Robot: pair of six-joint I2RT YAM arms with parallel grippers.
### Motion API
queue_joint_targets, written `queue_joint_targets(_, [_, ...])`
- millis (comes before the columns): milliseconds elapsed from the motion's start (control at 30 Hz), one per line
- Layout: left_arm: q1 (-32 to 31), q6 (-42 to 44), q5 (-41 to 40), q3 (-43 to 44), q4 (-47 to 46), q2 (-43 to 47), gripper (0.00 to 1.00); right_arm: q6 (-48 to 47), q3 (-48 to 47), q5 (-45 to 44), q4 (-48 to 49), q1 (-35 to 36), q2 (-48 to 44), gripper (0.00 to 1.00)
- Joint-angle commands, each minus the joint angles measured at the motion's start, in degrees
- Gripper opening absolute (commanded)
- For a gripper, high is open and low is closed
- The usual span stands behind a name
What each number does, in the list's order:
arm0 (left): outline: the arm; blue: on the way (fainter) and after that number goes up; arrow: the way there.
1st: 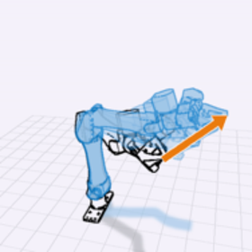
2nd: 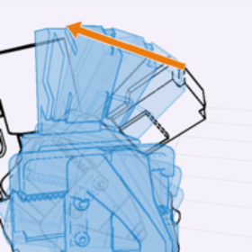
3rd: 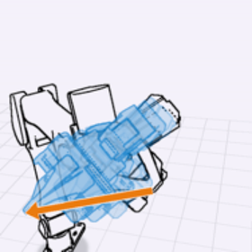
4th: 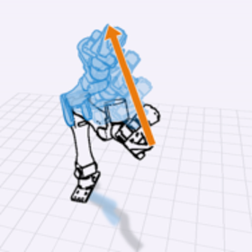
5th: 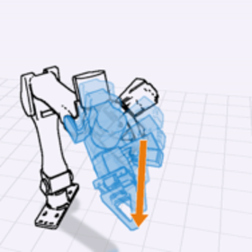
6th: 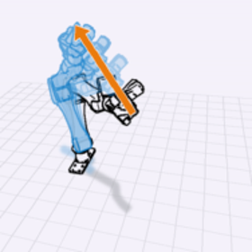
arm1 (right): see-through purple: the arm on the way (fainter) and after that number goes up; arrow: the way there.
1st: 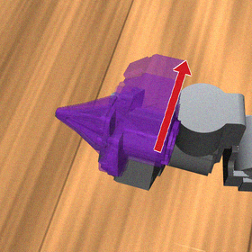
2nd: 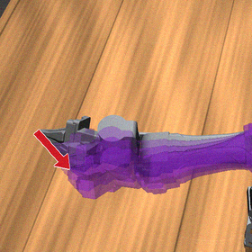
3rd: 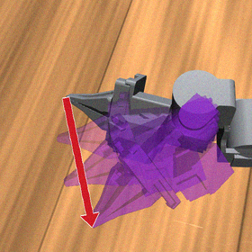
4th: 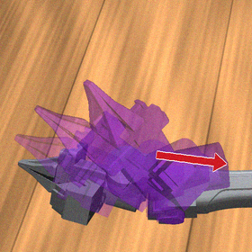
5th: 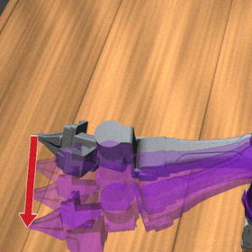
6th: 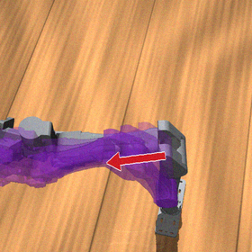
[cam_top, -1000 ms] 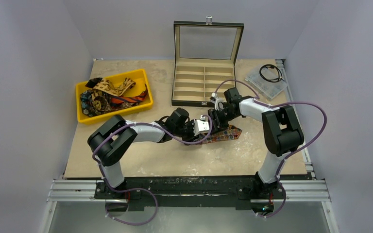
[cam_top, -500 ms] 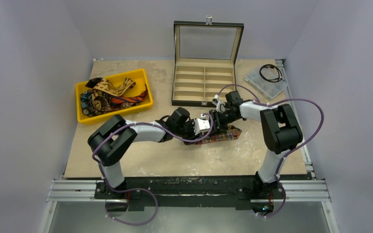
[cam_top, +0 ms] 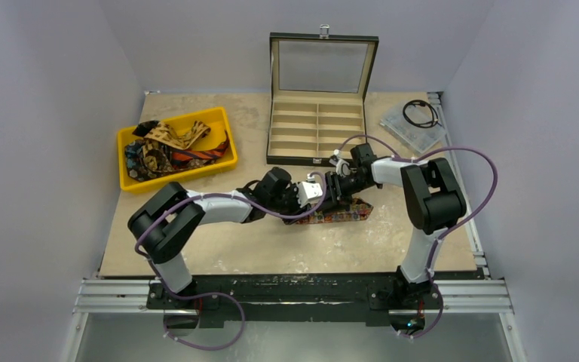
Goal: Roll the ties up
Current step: Roll the tie at the center of the board.
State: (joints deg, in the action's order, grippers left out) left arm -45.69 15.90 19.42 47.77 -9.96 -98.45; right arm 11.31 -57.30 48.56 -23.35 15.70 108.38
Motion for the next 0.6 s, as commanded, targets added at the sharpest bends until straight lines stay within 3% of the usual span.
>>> queue_joint_targets(0, [0.2, 2.8, -4.5, -0.4, 3.9, -1.7, 0.29, -3.6, -0.2, -10.7, -1.7, 0.2, 2.4, 0.42])
queue_joint_targets(133, [-0.4, 4.1, -5.7, -0.6, 5.5, -3.6, 0.31, -4.9, -2.4, -10.5, -2.8, 0.2, 1.1, 0.45])
queue_joint_targets(333, [-1.1, 4.3, -5.9, -0.5, 6.3, -4.5, 0.32, -2.2, -2.0, -1.6, -2.0, 1.8, -4.8, 0.55])
queue_joint_targets(567, [-1.4, 4.4, -5.6, -0.1, 6.2, -4.7, 0.32, 5.9, -1.2, 2.6, 3.3, 5.5, -5.5, 0.52])
